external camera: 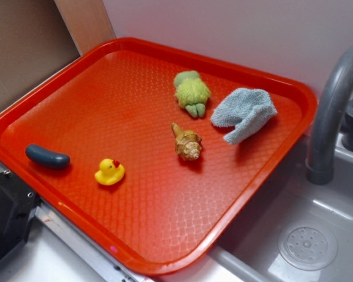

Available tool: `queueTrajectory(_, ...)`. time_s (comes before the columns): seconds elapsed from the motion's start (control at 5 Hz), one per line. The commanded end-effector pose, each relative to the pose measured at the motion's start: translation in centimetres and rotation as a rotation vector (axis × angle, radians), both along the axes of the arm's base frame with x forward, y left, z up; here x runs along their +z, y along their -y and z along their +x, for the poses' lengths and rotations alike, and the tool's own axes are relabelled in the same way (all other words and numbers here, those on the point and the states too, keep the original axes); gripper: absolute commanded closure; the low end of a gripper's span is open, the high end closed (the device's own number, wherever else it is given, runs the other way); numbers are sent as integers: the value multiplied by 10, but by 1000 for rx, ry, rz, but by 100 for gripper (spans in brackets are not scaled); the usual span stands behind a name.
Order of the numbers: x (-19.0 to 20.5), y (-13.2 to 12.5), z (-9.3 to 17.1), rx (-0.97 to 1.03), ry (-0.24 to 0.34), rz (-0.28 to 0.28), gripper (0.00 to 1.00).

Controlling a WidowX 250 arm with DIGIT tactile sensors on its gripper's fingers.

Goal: Grab the green animal.

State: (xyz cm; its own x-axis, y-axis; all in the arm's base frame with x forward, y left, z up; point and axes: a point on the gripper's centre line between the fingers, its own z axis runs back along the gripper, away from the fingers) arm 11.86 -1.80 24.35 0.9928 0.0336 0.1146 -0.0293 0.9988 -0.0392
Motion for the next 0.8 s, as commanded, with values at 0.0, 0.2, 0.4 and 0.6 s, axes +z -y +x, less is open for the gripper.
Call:
queueTrajectory(0.0,0,0,0,0,0,0,0)
queueTrajectory(0.2,-14,7,16,158,30,-24,0)
queueTrajectory(0.4,-44,27,43,340,65,-5,0)
queueTrajectory(0.6,-62,31,72,520,99,-13,0)
